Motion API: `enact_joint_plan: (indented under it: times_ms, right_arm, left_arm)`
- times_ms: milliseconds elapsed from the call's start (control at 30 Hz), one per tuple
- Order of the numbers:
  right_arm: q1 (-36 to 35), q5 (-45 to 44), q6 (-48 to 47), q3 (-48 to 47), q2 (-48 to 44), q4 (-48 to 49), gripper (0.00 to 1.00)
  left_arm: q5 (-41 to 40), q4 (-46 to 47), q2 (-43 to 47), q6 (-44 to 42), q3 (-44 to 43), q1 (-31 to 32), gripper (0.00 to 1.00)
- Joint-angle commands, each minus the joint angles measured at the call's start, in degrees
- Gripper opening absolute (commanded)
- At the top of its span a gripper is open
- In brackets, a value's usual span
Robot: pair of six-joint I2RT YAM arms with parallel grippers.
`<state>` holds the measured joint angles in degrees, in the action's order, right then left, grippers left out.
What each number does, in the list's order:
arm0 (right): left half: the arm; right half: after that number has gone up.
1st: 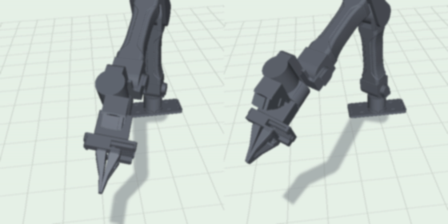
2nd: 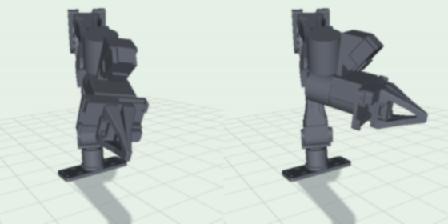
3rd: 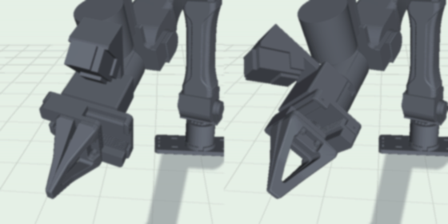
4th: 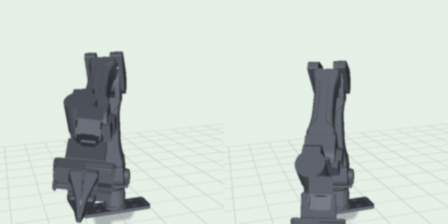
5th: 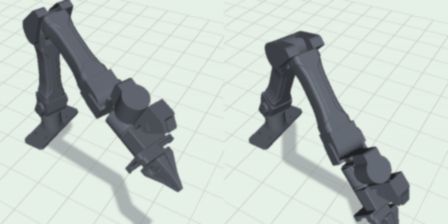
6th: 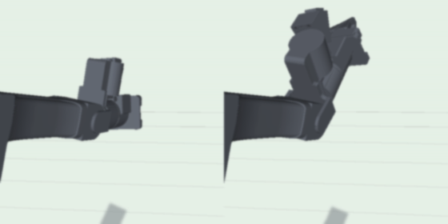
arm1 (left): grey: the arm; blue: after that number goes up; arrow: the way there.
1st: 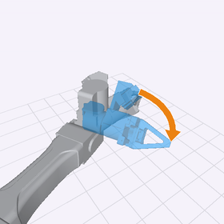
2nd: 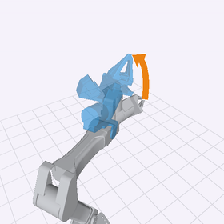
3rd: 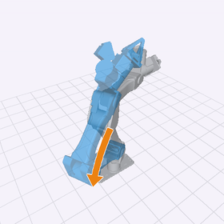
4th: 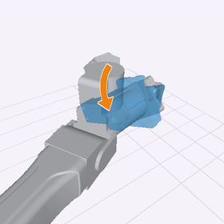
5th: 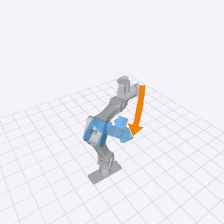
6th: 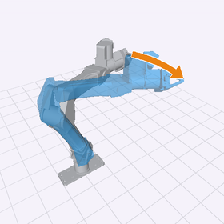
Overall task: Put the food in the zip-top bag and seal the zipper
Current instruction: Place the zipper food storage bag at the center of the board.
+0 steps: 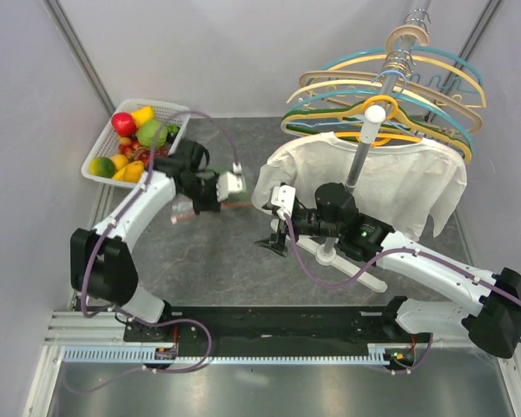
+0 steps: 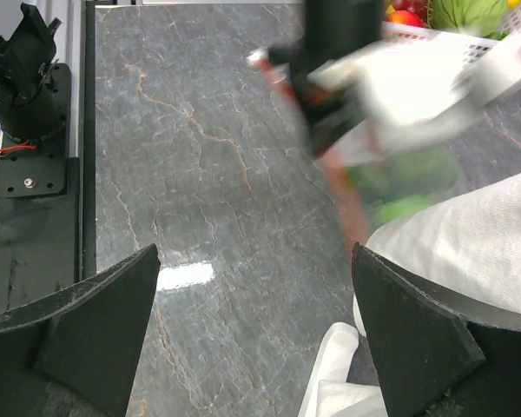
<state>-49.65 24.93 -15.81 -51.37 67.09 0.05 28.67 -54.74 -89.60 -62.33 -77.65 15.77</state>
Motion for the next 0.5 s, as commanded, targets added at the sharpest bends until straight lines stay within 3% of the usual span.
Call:
enact_joint_plan:
  times_ms: [0,167,300,400,467]
  right_arm:
    - [-0.1,0.0,1.6,-1.4,-1.3,0.1,0.98]
    - [0.1,0.6,2.2,-2.1,-1.0,0.2,0.98]
    - [0.0,0.6,2.8,-2.4,-1.1,-2.3,0.98]
    - [0.1,2.3,2.8,-2.5,-1.8,-3.6,0.98]
    - [0.0,4.3,2.3,-2.3,-2.9,-4.6,0.98]
  left_arm:
    - [-2.5,3.7,9.3,-2.8,13.6,6.5,0.02]
    - [-1.5,3.9,11.0,0.8,21.8,7.5,0.02]
    - [1.8,2.9,13.7,4.0,23.5,7.6,0.05]
    - [5.7,-0.3,15.8,4.5,24.3,7.9,0.22]
    - [8.4,-3.3,19.0,4.5,24.3,7.8,0.47]
